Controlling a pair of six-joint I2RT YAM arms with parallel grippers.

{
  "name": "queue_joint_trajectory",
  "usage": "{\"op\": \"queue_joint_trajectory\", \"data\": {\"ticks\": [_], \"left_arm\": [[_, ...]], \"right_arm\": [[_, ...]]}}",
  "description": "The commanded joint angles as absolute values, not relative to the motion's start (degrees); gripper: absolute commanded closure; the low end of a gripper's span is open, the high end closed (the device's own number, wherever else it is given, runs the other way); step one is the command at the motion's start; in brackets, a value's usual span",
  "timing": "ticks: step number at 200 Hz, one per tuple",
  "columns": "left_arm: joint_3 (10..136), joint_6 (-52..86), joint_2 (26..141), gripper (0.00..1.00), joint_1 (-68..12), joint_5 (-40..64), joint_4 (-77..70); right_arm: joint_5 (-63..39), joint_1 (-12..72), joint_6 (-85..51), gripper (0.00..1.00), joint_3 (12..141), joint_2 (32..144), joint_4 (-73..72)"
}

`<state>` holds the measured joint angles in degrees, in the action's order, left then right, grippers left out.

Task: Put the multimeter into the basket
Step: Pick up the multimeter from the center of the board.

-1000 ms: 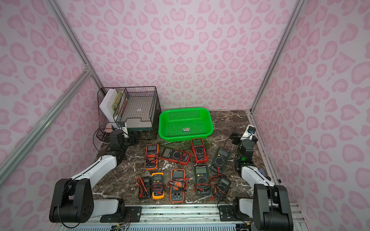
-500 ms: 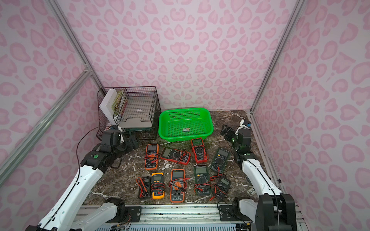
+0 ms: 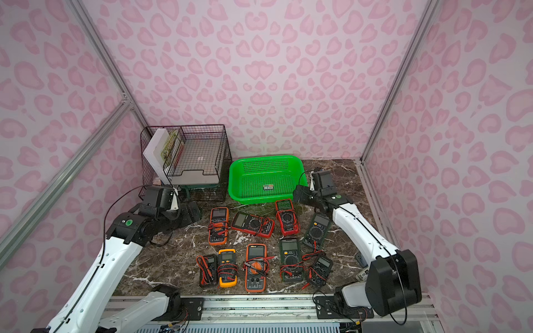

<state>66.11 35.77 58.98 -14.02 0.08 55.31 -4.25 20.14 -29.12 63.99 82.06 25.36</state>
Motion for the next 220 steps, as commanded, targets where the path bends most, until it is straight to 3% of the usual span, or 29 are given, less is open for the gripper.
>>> {"op": "queue_joint_trajectory", "data": {"ticks": [1,78,220], "left_arm": [[68.46,34.08,61.26,0.01,-14.32,3.75,56.30],[71.48,33.34,69.67,0.01,-19.32,6.29,53.72],[81.37,35.16,85.09,0.02,-26.89,7.38,48.94]], "right_arm": [[-5.58,21.77,-23.40,0.02,68.71,86.89,37.18],[-3.75,28.68,-20.88,0.01,73.68,96.80,38.56],[-3.88,29.28,-16.01,0.00,71.62,101.66,36.06]]}}
